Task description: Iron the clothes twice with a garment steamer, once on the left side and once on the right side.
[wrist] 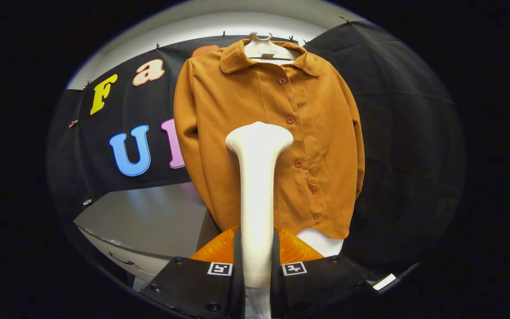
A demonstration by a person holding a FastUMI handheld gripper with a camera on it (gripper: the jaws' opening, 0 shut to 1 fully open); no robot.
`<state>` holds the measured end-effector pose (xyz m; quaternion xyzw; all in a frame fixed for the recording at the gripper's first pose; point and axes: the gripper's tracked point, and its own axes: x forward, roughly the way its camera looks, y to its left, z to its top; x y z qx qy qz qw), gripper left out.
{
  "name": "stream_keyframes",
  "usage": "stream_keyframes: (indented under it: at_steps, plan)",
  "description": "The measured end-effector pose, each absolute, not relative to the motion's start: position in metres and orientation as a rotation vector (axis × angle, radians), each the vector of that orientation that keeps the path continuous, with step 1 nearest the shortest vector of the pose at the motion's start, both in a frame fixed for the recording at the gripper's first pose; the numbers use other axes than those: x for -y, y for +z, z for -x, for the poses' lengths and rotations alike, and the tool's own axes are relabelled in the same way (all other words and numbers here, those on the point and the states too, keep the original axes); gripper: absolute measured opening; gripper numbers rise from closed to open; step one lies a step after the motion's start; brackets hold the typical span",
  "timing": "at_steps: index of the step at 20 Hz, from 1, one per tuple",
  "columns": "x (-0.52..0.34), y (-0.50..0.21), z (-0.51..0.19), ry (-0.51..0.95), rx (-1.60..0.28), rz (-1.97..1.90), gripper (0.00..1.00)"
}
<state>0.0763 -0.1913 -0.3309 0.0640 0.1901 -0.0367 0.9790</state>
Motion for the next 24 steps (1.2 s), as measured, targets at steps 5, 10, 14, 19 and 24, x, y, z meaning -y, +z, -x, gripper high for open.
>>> stream_keyframes:
  at_steps: [5,10,14,19,24]
  plan:
    - [0.194,-0.375,-0.057,-0.081,-0.474,-0.128,0.26]
    - [0.202,-0.409,-0.037,-0.111,-0.561,-0.122,0.26]
    - [0.204,-0.419,-0.015,-0.103,-0.586,-0.106,0.26]
    - [0.203,-0.377,-0.016,-0.077,-0.494,-0.077,0.26]
    - [0.211,-0.289,-0.043,-0.086,-0.328,-0.077,0.26]
